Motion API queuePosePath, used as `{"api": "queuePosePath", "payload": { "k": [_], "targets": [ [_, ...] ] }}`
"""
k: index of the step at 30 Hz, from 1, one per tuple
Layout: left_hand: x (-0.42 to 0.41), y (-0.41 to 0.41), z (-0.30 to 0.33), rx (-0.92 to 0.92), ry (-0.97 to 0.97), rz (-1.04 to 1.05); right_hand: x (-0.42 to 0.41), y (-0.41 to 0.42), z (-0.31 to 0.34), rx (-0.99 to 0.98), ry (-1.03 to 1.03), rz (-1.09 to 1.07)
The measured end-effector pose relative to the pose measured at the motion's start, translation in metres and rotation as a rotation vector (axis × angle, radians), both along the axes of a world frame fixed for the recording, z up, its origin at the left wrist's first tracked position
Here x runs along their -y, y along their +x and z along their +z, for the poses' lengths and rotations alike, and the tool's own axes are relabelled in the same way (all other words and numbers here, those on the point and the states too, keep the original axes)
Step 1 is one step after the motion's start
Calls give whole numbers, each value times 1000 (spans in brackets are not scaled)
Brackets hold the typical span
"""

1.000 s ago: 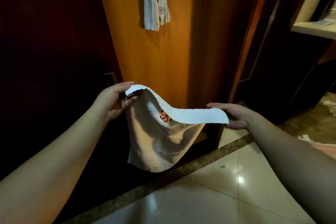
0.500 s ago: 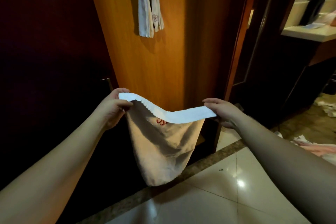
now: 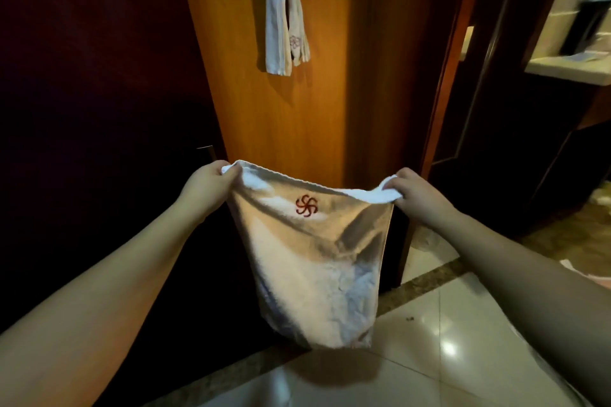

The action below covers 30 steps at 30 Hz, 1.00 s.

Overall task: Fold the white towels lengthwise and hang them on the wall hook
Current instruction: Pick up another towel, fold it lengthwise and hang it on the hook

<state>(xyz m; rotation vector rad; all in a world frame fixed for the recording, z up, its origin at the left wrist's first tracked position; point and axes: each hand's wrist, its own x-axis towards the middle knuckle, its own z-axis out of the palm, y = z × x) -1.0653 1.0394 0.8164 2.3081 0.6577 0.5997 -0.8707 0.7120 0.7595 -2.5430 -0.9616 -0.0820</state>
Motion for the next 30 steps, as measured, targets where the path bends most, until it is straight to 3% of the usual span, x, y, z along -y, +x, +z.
{"api": "queuePosePath", "payload": {
  "k": [5, 8, 13, 17, 23, 27, 30],
  "targets": [
    [-8, -4, 6, -50, 25, -16, 10, 13, 22, -218, 251, -126],
    [-11, -3, 7, -9, -56, 8, 10, 8, 27, -329, 439, -195],
    [-21, -3, 1, 214, -690, -101, 2, 8, 23, -641, 892, -252],
    [-15, -1, -9, 358, -944, -68, -5, 7, 27, -825, 1038, -222],
    [9, -3, -9, 405, -1186, 0, -9, -7, 27, -1135, 1185, -235],
    [50, -5, -5, 472, -1217, 42, -26, -47, 27, -1169, 1326, -298],
    [89, -4, -7, 476, -1188, 19, -50, -89, 29, -1001, 1264, -348]
  ]
}}
